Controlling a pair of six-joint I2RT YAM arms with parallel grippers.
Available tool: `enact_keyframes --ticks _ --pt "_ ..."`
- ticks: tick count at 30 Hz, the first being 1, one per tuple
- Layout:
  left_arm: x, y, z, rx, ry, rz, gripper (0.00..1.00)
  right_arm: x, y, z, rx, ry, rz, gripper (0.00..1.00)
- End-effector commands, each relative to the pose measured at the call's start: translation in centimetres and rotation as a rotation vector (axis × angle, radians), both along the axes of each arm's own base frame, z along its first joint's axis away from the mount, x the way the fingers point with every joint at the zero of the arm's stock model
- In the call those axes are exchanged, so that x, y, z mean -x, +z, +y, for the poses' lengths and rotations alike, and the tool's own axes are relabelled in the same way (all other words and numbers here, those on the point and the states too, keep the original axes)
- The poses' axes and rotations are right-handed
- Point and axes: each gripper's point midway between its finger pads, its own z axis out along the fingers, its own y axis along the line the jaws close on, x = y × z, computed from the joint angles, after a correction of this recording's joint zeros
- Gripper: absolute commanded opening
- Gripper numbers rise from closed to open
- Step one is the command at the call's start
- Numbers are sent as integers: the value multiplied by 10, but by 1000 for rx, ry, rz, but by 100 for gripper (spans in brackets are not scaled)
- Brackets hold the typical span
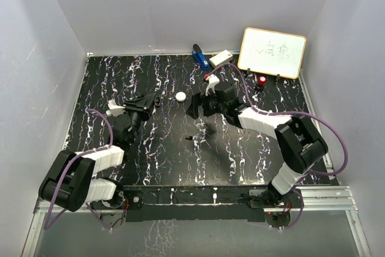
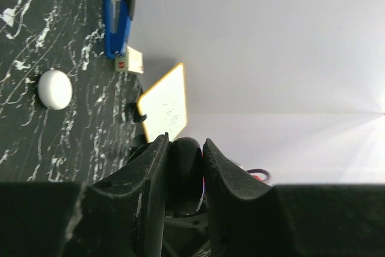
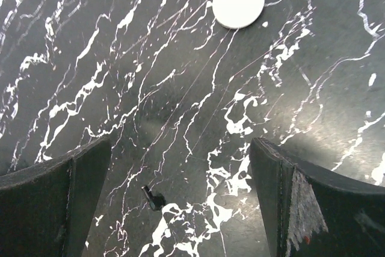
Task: Insert the wireless bluetooth earbuds into the charging case
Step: Pick up the earbud from the center of the board.
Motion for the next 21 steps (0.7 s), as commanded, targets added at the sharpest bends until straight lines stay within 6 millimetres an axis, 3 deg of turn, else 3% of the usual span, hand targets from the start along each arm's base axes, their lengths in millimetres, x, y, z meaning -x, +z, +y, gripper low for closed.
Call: enact_keyframes --ticks 1,9,21 --pt "4 41 15 131 59 -152 0 -14 26 23 -10 18 -85 99" --pt "10 36 25 155 31 -141 0 -4 -3 32 106 37 -18 93" --pt "20 12 13 64 -50 -30 0 29 -19 13 318 -13 -24 88"
